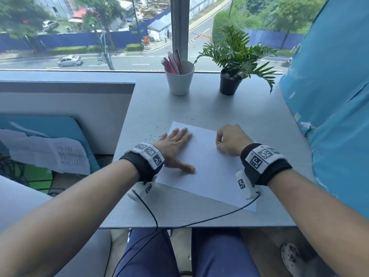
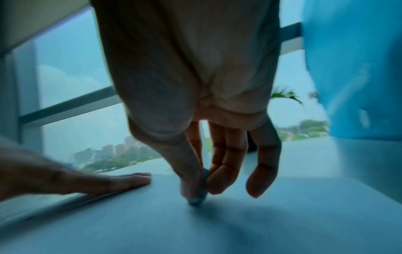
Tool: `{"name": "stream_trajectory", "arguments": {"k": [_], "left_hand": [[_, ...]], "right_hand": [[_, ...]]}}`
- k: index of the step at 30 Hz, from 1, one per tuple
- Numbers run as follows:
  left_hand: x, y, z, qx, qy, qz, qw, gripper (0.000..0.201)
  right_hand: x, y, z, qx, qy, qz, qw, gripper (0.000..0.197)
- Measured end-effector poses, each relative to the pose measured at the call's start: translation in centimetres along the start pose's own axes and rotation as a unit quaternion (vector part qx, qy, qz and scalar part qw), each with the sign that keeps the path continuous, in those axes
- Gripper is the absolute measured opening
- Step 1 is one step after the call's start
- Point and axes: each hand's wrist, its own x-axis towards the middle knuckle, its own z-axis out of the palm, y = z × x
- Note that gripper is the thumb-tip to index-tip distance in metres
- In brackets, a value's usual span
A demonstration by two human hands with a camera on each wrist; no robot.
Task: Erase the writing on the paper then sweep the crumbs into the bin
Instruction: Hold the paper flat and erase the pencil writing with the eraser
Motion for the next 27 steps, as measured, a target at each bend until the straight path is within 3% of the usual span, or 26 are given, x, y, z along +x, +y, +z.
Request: {"name": "stream_trajectory", "arguments": {"k": [5,11,15,20,22,24,27], "left_hand": [[0.6,0.1,-0.6,0.005,-0.021,-0.040,0.999,0.143],[1.1,0.2,-0.9,0.018,-0.025,-0.066,0.997,0.154],[1.1,0.1,-0.9,0.014,-0.030,-0.062,0.997,0.155],[0.9,0.1,-1.1,0.008,-0.032,-0.052,0.998,0.150],[0.9,0.2,-1.1,0.010,-0.040,-0.051,0.998,0.148],[0.9,0.1,-1.1,0.013,-0.043,-0.050,0.998,0.148],[0.8,0.2,-1.2,0.005,-0.044,-0.056,0.997,0.147]], "right_hand": [[1.5,-3.4,0.4,0.038,0.017,-0.069,0.997,0.006],[3.7,-4.0,1.3,0.089,0.081,-0.013,0.993,0.004],[1.8,-4.5,2.7,0.102,0.012,-0.075,0.992,0.008],[4.1,-2.6,1.2,0.113,0.092,0.008,0.989,0.011],[3.0,-3.7,2.7,0.088,0.080,-0.020,0.993,0.011],[1.6,-4.3,3.2,0.077,0.024,-0.063,0.995,0.012],[3.1,-3.0,1.4,0.102,0.038,-0.029,0.994,0.013]]}}
